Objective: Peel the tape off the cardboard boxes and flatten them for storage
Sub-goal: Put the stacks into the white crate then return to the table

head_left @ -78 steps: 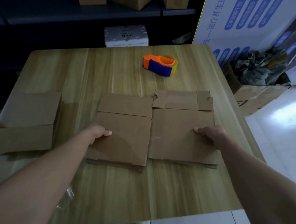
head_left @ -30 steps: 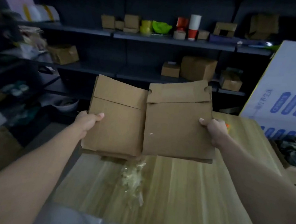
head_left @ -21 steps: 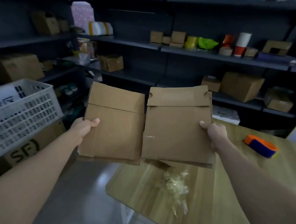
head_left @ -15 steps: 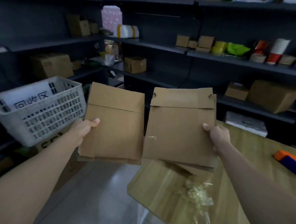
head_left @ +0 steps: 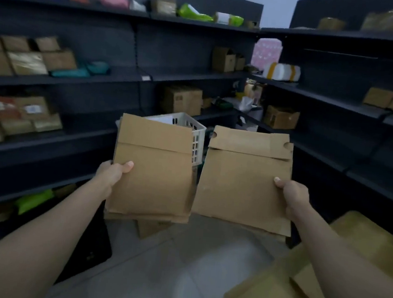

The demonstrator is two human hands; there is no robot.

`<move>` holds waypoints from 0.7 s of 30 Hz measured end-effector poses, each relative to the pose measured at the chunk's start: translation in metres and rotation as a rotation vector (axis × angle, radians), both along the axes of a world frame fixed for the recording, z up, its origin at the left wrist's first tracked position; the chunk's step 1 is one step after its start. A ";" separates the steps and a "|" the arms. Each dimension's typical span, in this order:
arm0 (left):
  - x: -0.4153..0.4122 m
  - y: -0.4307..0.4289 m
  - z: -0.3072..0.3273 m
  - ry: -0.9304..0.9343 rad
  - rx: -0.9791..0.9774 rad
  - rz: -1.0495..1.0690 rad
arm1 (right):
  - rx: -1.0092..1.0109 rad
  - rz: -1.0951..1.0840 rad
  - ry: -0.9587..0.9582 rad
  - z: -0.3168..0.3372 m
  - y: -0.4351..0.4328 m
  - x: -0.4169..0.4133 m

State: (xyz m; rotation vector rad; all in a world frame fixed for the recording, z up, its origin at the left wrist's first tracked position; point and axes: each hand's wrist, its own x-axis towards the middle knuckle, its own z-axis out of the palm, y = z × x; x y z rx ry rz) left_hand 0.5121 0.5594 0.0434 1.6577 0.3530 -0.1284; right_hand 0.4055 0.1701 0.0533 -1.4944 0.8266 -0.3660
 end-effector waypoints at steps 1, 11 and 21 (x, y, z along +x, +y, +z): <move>0.009 0.012 -0.001 0.002 0.001 0.029 | 0.003 0.019 -0.003 0.001 0.009 0.017; 0.127 0.086 -0.010 0.005 -0.083 0.177 | 0.023 0.021 -0.022 0.001 0.076 0.163; 0.243 0.089 -0.023 0.048 -0.141 0.310 | 0.068 0.033 0.002 -0.006 0.075 0.303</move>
